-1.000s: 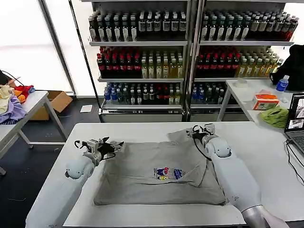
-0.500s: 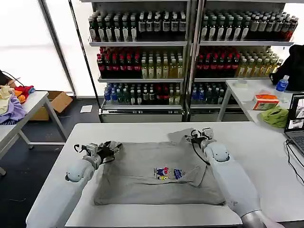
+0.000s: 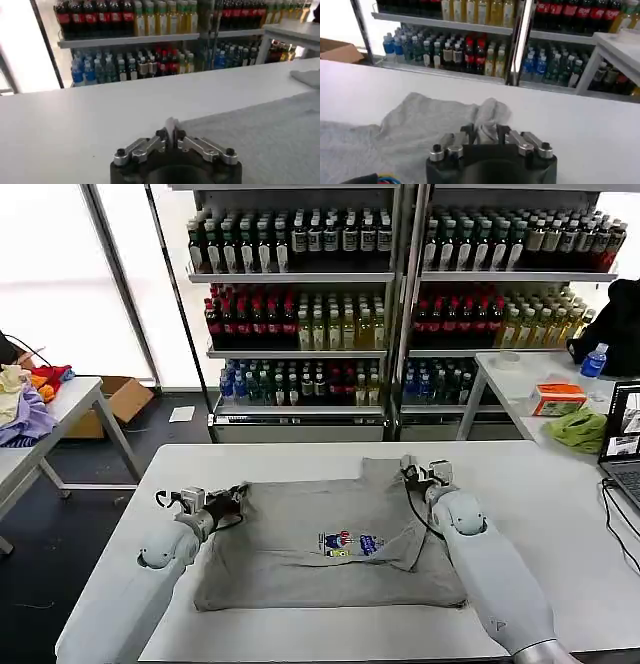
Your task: Fold and organize the clothes.
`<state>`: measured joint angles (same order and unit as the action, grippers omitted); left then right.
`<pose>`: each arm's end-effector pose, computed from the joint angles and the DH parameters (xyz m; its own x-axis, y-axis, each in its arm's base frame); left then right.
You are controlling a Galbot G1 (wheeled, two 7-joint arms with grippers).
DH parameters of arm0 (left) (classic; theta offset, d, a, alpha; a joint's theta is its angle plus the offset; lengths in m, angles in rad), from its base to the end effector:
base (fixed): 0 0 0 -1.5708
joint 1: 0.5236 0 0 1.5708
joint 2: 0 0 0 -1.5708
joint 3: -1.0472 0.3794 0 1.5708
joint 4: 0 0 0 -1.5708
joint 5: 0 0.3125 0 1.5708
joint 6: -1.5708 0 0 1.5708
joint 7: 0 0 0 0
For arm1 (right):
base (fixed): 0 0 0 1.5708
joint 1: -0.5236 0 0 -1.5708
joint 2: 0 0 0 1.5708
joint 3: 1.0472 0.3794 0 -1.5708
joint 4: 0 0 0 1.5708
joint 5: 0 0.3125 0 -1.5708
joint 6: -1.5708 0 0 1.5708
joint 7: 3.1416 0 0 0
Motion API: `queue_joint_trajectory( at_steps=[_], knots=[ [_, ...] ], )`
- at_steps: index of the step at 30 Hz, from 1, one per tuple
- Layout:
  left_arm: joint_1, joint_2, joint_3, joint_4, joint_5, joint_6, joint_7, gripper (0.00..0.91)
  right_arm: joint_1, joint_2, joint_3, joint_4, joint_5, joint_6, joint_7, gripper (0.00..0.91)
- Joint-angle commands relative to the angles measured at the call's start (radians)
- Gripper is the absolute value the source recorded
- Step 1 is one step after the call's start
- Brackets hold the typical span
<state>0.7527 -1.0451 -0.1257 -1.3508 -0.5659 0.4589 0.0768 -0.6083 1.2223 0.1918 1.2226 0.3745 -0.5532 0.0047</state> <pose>0.3986 0.1224 -0.3456 -0.8098 0.2483 0.5316 0.2842 0.9587 -0.0149 0.4594 -0.0760 -0.3251 -0.8416 -0.1038 0.5300 -0.1674 0.9832 -0.0732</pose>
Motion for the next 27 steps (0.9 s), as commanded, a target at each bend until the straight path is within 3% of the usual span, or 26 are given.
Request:
queue_joint_trajectory(
  at_steps=[1,10,27],
  knots=[
    [0.020,-0.004,-0.002,-0.063,-0.005,-0.047,0.001,0.000,-0.016,0.001,0.027,0.045,-0.002,0.011,0.003,0.000],
    [0.024,-0.001,-0.008,-0.087,0.014,-0.134,-0.005,0.000,-0.025,0.015,0.079,0.094,-0.032,0.075,-0.007,0.000],
    [0.104,0.039,-0.057,-0.188,0.013,-0.176,-0.011,0.000,-0.160,-0.020,0.113,0.364,-0.014,0.072,0.007,0.000]
  ],
)
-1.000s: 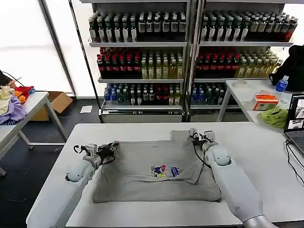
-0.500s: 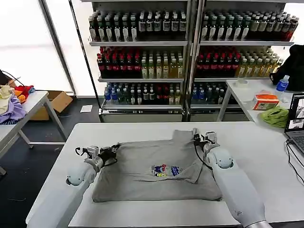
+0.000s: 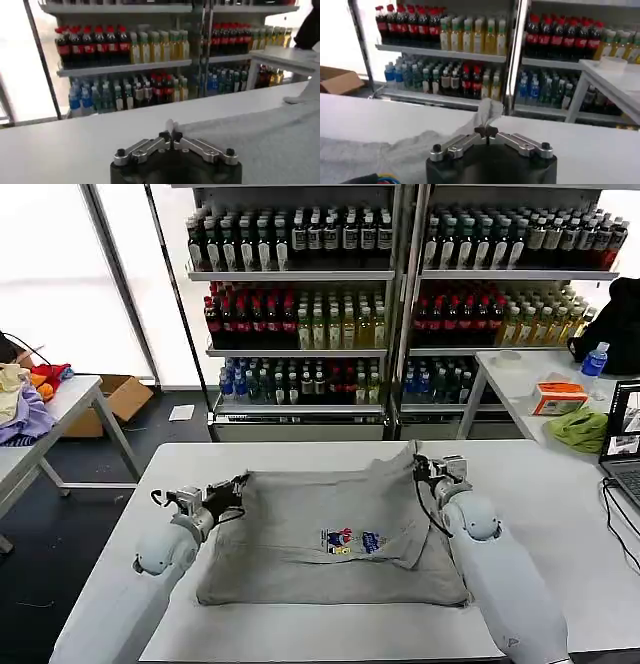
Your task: Fold and organize the clothes.
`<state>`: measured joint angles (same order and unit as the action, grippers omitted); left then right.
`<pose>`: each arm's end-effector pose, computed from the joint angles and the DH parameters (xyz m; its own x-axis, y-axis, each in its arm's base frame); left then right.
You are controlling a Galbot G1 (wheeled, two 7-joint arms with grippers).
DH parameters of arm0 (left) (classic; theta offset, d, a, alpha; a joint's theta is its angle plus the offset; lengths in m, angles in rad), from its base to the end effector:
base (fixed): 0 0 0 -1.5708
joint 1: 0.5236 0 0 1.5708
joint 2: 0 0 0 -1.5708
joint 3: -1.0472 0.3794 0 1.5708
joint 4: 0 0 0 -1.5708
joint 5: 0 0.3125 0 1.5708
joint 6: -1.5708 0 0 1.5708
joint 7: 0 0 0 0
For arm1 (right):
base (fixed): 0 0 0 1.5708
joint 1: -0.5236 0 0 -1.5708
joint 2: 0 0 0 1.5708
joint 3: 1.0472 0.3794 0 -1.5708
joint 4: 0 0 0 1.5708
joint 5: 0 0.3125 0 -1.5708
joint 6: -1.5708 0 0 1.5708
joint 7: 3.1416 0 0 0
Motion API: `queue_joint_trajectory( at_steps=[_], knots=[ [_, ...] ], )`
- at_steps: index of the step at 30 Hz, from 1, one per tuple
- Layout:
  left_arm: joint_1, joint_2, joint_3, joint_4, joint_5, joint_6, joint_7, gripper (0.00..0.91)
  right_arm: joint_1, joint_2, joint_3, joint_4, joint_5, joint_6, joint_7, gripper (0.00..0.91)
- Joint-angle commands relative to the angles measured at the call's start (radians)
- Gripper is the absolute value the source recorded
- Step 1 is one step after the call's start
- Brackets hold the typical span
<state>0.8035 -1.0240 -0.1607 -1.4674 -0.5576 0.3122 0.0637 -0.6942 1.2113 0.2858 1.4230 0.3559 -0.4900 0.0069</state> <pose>0.3807 0.1198 -0.3268 -0.8944 0.2840 0.3457 0.3068 0.9517 0.0121 0.4284 -0.0815 -0.2939 -0.9272 -0.1213 0.3543 -0.1533 0.9861 -0.0635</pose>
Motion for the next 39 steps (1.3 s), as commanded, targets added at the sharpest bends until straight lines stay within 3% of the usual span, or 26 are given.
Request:
queue_joint_trajectory(
  at_steps=[1,18,30,39],
  knots=[
    [0.068,0.023,-0.026,-0.090,0.005,-0.028,0.004,0.000,-0.089,-0.010,0.022,0.181,0.005,0.008,0.006,0.000],
    [0.311,0.060,-0.102,-0.276,0.052,-0.028,0.035,0.000,-0.530,-0.020,0.137,0.533,-0.036,0.044,0.071,0.000],
    [0.435,0.076,-0.165,-0.348,0.092,-0.035,0.056,0.000,-0.798,0.011,0.210,0.661,-0.122,0.105,0.095,0.000],
    [0.470,0.060,-0.188,-0.346,0.121,-0.037,0.068,0.000,-0.872,0.037,0.178,0.638,-0.183,0.160,0.125,0.000]
  ],
)
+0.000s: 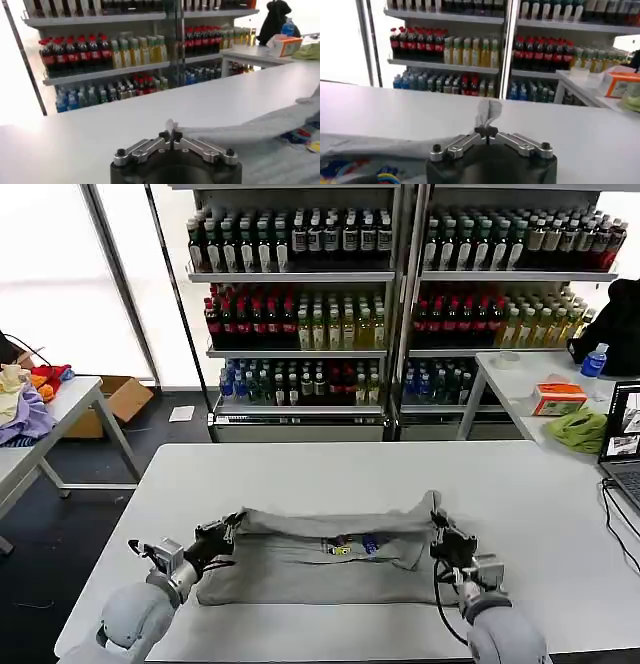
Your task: Fold and organize the clothes.
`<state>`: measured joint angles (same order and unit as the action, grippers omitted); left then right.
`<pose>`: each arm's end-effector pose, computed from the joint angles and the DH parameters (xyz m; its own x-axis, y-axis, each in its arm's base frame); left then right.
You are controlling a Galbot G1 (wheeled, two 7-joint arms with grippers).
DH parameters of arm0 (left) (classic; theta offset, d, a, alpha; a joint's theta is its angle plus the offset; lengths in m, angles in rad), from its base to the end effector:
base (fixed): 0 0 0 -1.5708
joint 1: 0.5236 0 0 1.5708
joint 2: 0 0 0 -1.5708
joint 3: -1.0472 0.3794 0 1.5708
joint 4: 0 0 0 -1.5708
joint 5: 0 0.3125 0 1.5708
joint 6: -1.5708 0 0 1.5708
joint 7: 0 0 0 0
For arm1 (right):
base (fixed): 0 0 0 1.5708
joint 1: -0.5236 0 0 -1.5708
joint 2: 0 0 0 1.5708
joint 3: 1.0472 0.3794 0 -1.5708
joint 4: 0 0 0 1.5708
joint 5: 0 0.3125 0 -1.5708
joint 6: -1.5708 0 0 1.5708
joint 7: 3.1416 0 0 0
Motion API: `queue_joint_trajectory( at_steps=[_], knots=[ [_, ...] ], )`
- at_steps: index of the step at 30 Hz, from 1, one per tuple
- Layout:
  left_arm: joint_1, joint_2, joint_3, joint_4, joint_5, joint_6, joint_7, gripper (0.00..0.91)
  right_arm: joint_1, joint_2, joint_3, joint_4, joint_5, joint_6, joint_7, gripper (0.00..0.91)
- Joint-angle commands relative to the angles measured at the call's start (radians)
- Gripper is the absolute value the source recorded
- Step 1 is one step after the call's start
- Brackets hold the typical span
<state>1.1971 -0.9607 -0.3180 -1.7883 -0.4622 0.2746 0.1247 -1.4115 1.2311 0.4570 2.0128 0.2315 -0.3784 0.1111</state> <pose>0.2518 0.1277 -0.3327 -0.8614 0.3627 0.3556 0.4041 0.9135 0.0472 0.1786 -0.0641 -0.3228 -0.9438 -0.0567 0.3257 -0.0928 0.9910 -0.0964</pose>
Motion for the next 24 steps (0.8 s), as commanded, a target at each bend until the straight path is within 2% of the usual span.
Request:
queue_joint_trajectory(
  at_steps=[1,7,14,15,16,17,18,19,20,21,23,24],
  knots=[
    [0.076,-0.004,-0.032,-0.022,0.030,0.001,0.007,0.000,-0.149,0.018,0.008,0.036,-0.059,0.050,0.027,0.000],
    [0.092,-0.004,-0.053,-0.005,0.056,0.008,0.015,0.010,-0.143,0.015,0.024,0.014,-0.071,0.053,0.047,0.000],
    [0.108,-0.006,-0.061,-0.026,0.071,0.009,0.025,0.010,-0.145,0.015,0.018,0.016,-0.090,0.053,0.046,0.000],
    [0.110,-0.008,-0.060,-0.029,0.071,0.010,0.025,0.040,-0.144,0.016,0.014,0.016,-0.092,0.052,0.050,0.000],
    [0.110,-0.010,-0.059,-0.030,0.073,0.010,0.025,0.514,-0.144,0.016,0.012,0.015,-0.093,0.049,0.051,0.000],
    [0.110,-0.014,-0.059,-0.030,0.076,0.010,0.025,0.856,-0.144,0.017,0.010,0.013,-0.098,0.048,0.052,0.000],
    [0.110,-0.018,-0.057,-0.028,0.079,0.007,0.025,0.907,-0.144,0.018,0.009,0.006,-0.115,0.049,0.053,0.000],
    [0.110,-0.020,-0.057,-0.028,0.083,0.006,0.028,0.907,-0.144,0.018,0.008,0.002,-0.125,0.049,0.054,0.000],
    [0.112,-0.023,-0.058,-0.029,0.087,0.005,0.030,0.907,-0.144,0.018,0.007,-0.006,-0.130,0.050,0.055,0.181],
    [0.115,-0.025,-0.057,-0.031,0.088,0.006,0.030,0.907,-0.144,0.018,0.005,-0.012,-0.134,0.050,0.059,0.524],
    [0.119,-0.026,-0.057,-0.037,0.095,0.008,0.027,0.907,-0.144,0.019,0.002,-0.024,-0.148,0.053,0.064,0.584],
    [0.121,-0.026,-0.060,-0.042,0.095,0.009,0.025,0.907,-0.146,0.020,0.002,-0.024,-0.149,0.054,0.066,0.806]
  ],
)
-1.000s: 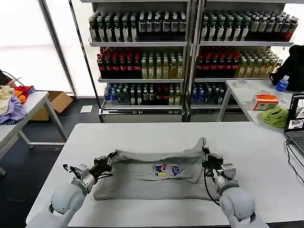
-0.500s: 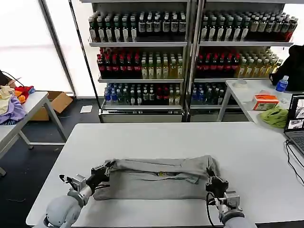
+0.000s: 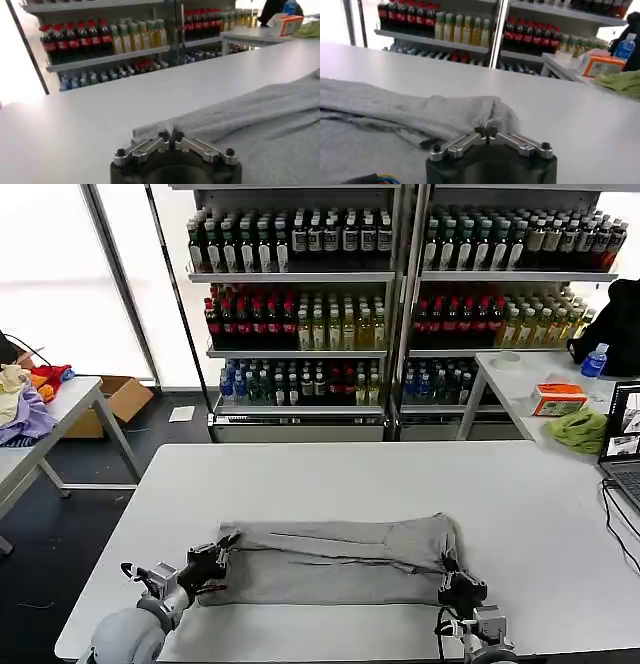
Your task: Fold and organize the clothes.
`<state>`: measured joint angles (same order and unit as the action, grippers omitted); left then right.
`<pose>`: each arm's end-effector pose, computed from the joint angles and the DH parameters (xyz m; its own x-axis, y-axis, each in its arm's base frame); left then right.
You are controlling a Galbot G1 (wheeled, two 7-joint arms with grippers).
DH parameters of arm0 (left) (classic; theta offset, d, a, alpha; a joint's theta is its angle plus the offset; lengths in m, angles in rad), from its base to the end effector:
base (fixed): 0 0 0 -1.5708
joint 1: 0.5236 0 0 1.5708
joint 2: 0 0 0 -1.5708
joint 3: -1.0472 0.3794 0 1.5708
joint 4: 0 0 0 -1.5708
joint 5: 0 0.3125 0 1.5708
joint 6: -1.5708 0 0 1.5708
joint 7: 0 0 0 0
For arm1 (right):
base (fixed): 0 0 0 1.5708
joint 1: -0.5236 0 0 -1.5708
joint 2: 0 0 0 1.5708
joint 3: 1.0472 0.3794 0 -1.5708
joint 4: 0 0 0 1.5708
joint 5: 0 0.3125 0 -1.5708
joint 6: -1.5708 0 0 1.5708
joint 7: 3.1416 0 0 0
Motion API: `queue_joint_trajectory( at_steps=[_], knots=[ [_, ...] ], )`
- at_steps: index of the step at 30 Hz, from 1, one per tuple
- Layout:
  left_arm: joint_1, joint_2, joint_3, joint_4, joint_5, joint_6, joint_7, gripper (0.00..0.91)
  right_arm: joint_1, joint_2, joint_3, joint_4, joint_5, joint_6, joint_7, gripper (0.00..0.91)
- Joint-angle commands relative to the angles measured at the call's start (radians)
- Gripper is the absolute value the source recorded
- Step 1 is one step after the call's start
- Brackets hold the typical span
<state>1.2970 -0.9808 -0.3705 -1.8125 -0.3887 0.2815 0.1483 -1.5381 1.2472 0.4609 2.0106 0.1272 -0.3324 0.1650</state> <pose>0.2216 0.1310 -0.3443 -0.8473 0.3401 0.4078 0.4015 0.9130 0.0728 0.1361 -0.0615 -0.3440 -0.9257 0.0284 0.3773 -0.0475 0.9805 -0.1905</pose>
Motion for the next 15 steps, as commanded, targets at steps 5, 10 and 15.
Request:
queue_joint_trajectory(
  at_steps=[5,10,15],
  knots=[
    [0.016,-0.007,-0.032,-0.052,0.016,0.010,-0.023,0.907,-0.015,0.011,-0.002,-0.009,-0.029,0.019,0.022,0.907],
    [0.049,-0.015,-0.081,-0.172,-0.028,0.040,-0.054,0.907,-0.034,0.014,0.039,0.091,0.010,0.035,0.035,0.907],
    [0.084,-0.059,-0.122,-0.252,-0.037,0.074,-0.103,0.907,-0.021,-0.014,0.134,0.257,0.080,0.004,0.045,0.907]
  ],
)
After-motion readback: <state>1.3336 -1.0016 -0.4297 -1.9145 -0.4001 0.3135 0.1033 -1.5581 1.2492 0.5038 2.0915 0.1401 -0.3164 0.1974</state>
